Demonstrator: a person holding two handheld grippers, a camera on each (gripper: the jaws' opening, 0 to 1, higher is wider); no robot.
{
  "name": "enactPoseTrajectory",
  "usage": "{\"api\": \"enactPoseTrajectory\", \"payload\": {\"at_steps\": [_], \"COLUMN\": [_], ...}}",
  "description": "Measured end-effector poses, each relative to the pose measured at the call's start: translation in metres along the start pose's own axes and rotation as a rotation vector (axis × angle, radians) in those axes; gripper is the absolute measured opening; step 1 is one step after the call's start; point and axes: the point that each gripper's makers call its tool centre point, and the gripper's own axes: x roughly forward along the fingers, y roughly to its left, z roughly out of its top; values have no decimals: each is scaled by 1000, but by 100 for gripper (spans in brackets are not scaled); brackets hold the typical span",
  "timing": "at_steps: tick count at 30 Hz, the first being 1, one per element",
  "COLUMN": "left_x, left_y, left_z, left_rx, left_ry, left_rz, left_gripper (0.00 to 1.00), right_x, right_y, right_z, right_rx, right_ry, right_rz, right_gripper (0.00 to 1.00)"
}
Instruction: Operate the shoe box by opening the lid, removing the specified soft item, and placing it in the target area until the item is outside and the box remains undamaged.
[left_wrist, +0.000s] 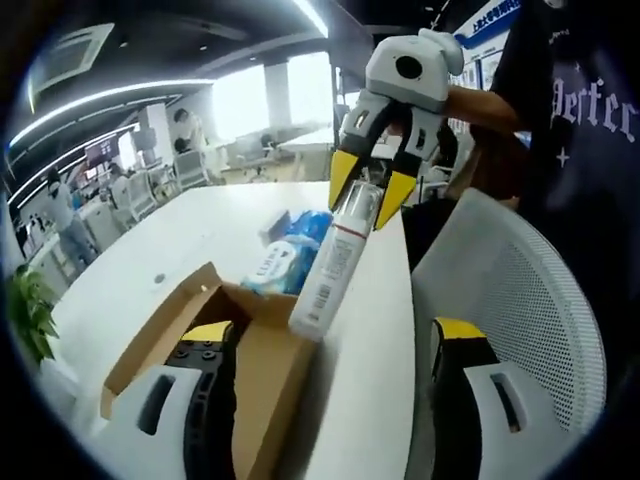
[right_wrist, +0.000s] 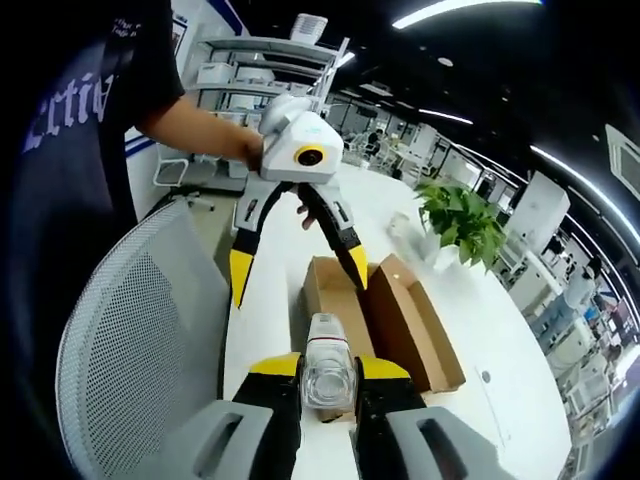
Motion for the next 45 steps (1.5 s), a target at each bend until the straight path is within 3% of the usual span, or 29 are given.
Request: {"api": "enactPoseTrajectory", "payload": {"at_steps": [19, 45], "left_x": [-19, -39], "left_y": [13, 22], "left_z": [1, -7], "left_rx": [-99, -132], "left_ry": [-93, -129], "left_rz": [155, 273], "left_gripper": [99, 99], "right_x": [-32, -72], "right_y": [-54, -111], "right_z": [-29, -56], "right_rx": [-73, -138], "right_ry": [123, 273], "right_rz": [-21, -24], "right_gripper": [15, 15]}}
